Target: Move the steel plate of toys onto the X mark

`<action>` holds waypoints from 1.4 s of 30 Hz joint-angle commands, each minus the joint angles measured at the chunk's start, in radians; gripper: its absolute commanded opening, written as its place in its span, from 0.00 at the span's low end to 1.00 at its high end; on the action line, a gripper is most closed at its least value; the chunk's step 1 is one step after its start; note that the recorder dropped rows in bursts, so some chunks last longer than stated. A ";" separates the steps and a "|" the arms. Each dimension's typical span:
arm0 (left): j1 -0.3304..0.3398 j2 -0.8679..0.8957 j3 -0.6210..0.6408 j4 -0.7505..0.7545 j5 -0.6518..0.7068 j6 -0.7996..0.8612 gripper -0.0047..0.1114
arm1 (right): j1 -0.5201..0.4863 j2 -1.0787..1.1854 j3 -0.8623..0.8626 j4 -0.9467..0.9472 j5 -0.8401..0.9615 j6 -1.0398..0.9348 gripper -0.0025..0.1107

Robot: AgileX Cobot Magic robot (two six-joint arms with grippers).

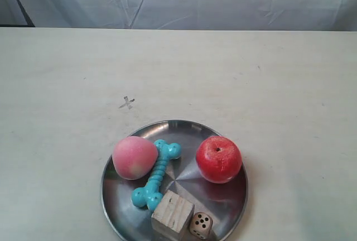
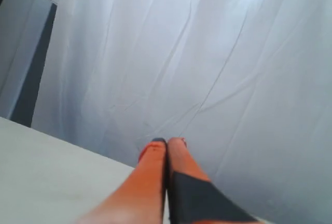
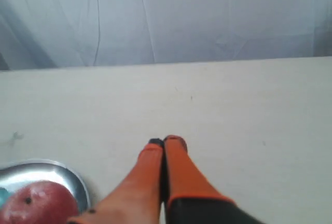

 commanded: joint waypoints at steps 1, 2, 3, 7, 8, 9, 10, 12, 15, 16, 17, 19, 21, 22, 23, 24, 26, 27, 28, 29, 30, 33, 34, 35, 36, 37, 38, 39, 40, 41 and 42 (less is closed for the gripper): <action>-0.007 -0.005 0.004 -0.125 -0.043 -0.008 0.04 | -0.002 -0.008 0.002 0.392 -0.139 0.000 0.02; -0.007 -0.005 0.004 -0.193 -0.042 -0.008 0.04 | -0.002 -0.008 0.002 0.530 -0.139 0.000 0.02; -0.007 -0.005 0.004 -0.226 -0.042 -0.008 0.04 | -0.002 -0.008 0.002 0.570 -0.144 0.000 0.02; -0.007 -0.005 -0.013 -0.238 -0.091 0.003 0.04 | -0.002 -0.008 0.002 0.770 -0.438 0.023 0.02; -0.007 -0.005 -0.036 -0.222 -0.112 0.004 0.04 | -0.002 -0.008 0.002 0.788 -0.537 0.023 0.02; -0.007 -0.005 -0.051 -0.218 -0.119 0.012 0.04 | -0.002 -0.008 0.002 0.788 -0.573 0.020 0.02; -0.007 -0.002 -0.067 -0.218 -0.121 0.034 0.04 | -0.002 -0.008 0.002 0.788 -0.588 0.017 0.02; -0.007 0.039 -0.098 -0.218 -0.124 0.085 0.04 | -0.002 -0.008 0.002 0.779 -0.591 0.017 0.02; -0.007 0.125 -0.142 -0.218 -0.136 0.122 0.04 | -0.002 -0.008 0.002 0.751 -0.532 0.017 0.02; -0.007 0.162 -0.155 -0.218 -0.140 0.128 0.04 | -0.002 -0.008 0.002 0.739 -0.532 0.010 0.02; -0.007 0.203 -0.177 -0.218 -0.144 0.136 0.04 | -0.002 -0.008 0.002 0.717 -0.547 -0.012 0.02; -0.007 0.287 -0.215 -0.216 -0.168 0.136 0.04 | -0.002 -0.008 0.002 0.664 -0.581 -0.033 0.02; -0.007 0.390 -0.274 -0.166 -0.197 0.138 0.04 | -0.002 0.008 -0.038 0.706 -0.584 -0.103 0.01; -0.007 0.452 -0.315 -0.123 -0.204 0.141 0.04 | -0.002 0.044 -0.074 0.758 -0.565 -0.184 0.01; -0.007 0.520 -0.361 -0.081 -0.210 0.150 0.04 | -0.002 0.081 -0.108 0.809 -0.541 -0.273 0.01; -0.007 0.588 -0.405 -0.044 -0.208 0.163 0.04 | -0.002 0.141 -0.154 0.885 -0.523 -0.403 0.01; -0.007 0.726 -0.524 0.052 -0.169 0.187 0.04 | -0.002 0.273 -0.251 1.057 -0.507 -0.682 0.01; -0.005 0.780 -0.577 0.077 -0.140 0.210 0.04 | -0.002 0.357 -0.311 1.134 -0.507 -0.828 0.01; -0.005 0.846 -0.644 0.085 -0.104 0.243 0.04 | -0.002 0.445 -0.376 1.209 -0.505 -0.970 0.01; -0.001 0.908 -0.712 0.085 -0.055 0.268 0.04 | -0.002 0.535 -0.430 1.273 -0.505 -1.087 0.01; 0.006 0.954 -0.780 0.085 -0.008 0.277 0.04 | -0.002 0.625 -0.501 1.356 -0.505 -1.235 0.01; 0.050 1.115 -0.953 0.097 0.233 0.288 0.04 | -0.002 0.865 -0.707 1.540 -0.517 -1.631 0.01; 0.068 1.165 -1.002 0.097 0.328 0.288 0.04 | -0.002 0.948 -0.761 1.540 -0.519 -1.678 0.01; 0.086 1.212 -1.042 0.097 0.421 0.288 0.04 | -0.002 1.028 -0.812 1.540 -0.519 -1.680 0.01; 0.100 1.260 -1.075 0.099 0.504 0.288 0.04 | -0.002 1.087 -0.847 1.540 -0.511 -1.680 0.01; 0.111 1.295 -1.095 0.106 0.574 0.288 0.04 | -0.002 1.157 -0.884 1.540 -0.480 -1.680 0.01; 0.117 1.339 -1.111 0.125 0.623 0.288 0.04 | -0.002 1.224 -0.914 1.540 -0.444 -1.680 0.01; 0.120 1.379 -1.118 0.144 0.653 0.288 0.04 | -0.002 1.276 -0.936 1.540 -0.415 -1.680 0.01; 0.123 1.410 -1.119 0.149 0.671 0.288 0.04 | -0.002 1.339 -0.959 1.540 -0.380 -1.680 0.01; 0.123 1.445 -1.119 0.158 0.692 0.288 0.04 | -0.002 1.398 -0.976 1.540 -0.350 -1.680 0.01; 0.123 1.475 -1.119 0.159 0.715 0.288 0.04 | -0.002 1.451 -0.986 1.540 -0.321 -1.680 0.01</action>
